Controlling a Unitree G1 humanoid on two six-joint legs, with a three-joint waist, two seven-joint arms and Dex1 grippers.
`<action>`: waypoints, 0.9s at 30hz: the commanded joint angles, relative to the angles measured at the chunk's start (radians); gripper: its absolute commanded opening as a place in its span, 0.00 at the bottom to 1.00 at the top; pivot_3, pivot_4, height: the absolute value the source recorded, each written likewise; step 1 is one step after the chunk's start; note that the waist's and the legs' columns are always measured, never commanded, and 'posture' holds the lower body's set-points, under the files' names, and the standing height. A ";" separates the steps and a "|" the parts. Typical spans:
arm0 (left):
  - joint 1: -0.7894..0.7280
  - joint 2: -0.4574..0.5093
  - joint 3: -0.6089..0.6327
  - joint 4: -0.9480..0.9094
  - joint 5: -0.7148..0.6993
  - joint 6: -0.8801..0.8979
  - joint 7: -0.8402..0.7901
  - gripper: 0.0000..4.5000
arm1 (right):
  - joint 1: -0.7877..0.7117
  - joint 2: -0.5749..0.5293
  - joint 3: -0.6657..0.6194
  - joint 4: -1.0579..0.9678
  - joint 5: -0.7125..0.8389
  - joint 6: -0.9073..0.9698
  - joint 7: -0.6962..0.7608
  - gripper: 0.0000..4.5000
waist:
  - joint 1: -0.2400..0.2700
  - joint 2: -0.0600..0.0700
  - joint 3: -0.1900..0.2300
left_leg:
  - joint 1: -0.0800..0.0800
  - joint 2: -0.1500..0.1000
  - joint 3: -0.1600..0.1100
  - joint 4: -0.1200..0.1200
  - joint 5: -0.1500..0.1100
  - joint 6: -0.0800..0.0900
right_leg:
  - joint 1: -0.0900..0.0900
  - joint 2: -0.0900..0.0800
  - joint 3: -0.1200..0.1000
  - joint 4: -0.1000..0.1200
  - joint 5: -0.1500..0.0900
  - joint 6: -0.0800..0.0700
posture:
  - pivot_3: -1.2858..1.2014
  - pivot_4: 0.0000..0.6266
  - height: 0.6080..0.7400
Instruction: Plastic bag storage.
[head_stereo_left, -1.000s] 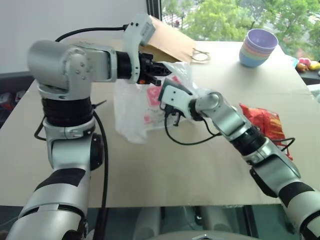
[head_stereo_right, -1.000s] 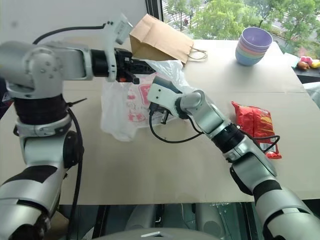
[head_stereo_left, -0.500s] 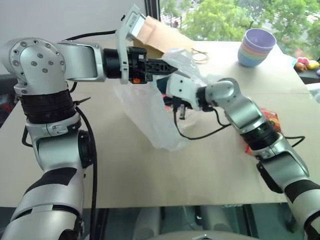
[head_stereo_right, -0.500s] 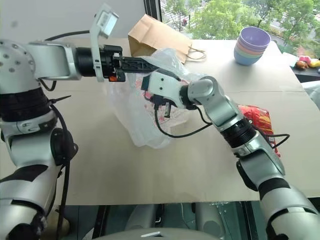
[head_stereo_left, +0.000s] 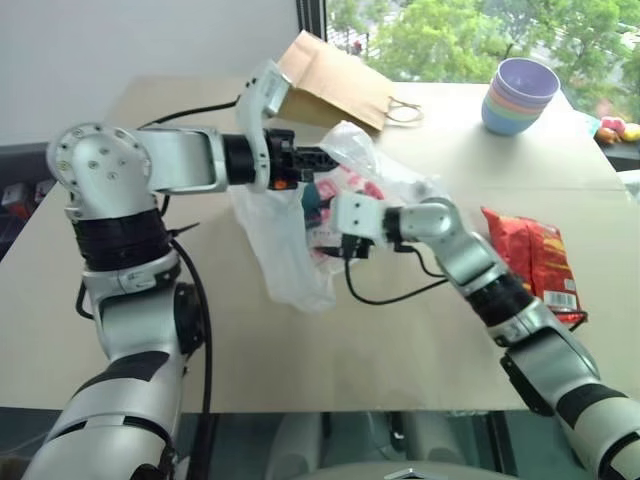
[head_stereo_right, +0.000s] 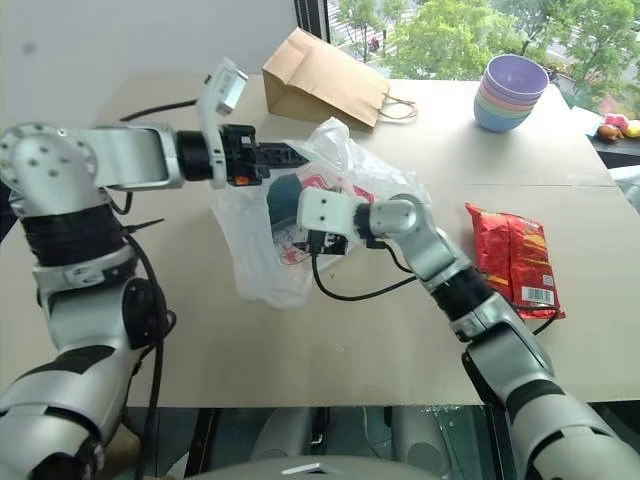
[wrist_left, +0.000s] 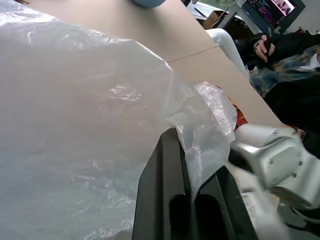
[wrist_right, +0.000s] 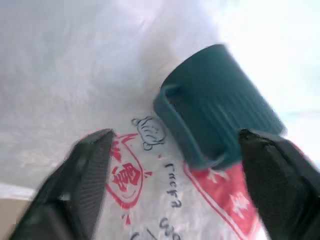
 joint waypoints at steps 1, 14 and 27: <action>0.000 -0.019 0.023 -0.032 0.060 -0.061 0.027 0.00 | 0.064 -0.069 -0.113 -0.298 0.127 0.204 0.023 0.99 | 0.001 0.000 0.000 | 0.000 0.000 -0.001 0.000 -0.001 0.001 | 0.001 0.000 -0.001 0.000 0.000 0.000 | 0.52 0.24 1.00; 0.006 -0.072 -0.079 0.017 0.240 -0.221 -0.037 0.00 | 0.620 -0.417 -0.522 -0.972 0.092 0.589 -0.258 0.99 | 0.026 0.000 -0.001 | 0.000 0.000 0.001 0.001 -0.001 0.002 | 0.003 0.001 -0.004 -0.001 -0.001 0.000 | 0.52 0.24 1.00; -0.028 -0.070 -0.164 0.072 0.334 -0.289 -0.163 0.00 | 1.249 -0.287 -0.378 -0.764 -0.503 0.269 -0.755 0.99 | 0.016 -0.002 -0.002 | 0.012 0.002 0.010 0.002 0.000 0.003 | 0.010 0.004 0.004 -0.002 -0.006 0.001 | 0.52 0.24 1.00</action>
